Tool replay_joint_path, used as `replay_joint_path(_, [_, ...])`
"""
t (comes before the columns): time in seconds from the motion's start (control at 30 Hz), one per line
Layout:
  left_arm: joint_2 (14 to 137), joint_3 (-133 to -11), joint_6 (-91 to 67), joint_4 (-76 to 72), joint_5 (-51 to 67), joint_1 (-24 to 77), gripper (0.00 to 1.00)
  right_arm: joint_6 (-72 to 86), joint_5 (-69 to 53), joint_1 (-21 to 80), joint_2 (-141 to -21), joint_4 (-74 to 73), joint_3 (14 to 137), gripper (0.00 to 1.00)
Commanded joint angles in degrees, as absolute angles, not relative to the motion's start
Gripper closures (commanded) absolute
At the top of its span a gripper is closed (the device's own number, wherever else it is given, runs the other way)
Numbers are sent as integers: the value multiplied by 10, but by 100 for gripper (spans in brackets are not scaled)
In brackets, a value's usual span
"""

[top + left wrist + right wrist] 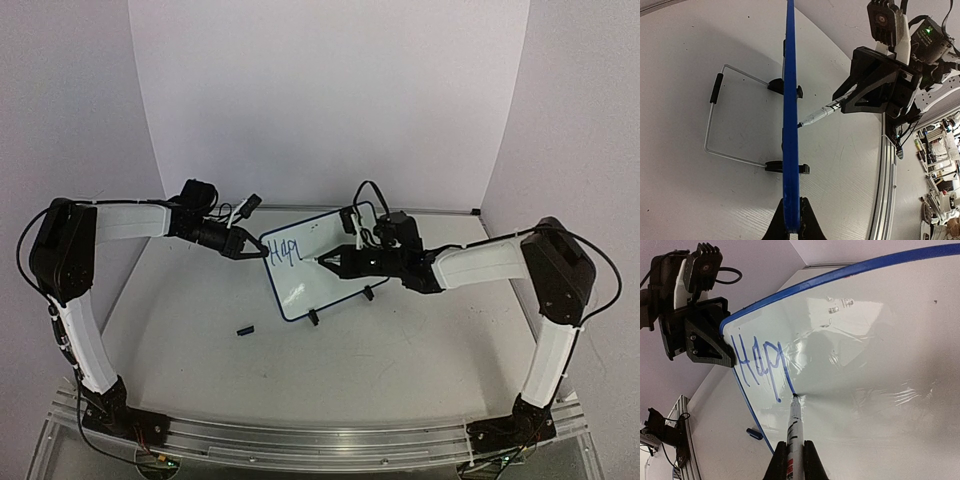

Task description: Write a sentence on the whiteboard

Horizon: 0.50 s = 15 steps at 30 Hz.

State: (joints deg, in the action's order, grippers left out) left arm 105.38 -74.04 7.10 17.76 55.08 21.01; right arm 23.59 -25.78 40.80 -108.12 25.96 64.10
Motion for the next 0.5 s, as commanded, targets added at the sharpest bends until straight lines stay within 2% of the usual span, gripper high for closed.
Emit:
replay_joint_path(0.0, [1042, -752, 100, 200, 517, 222, 100, 243, -261, 405, -1042, 273, 640, 100])
replay_joint_path(0.47, [1042, -753, 101, 200, 516, 222, 100, 232, -246, 405, -1072, 278, 705, 100])
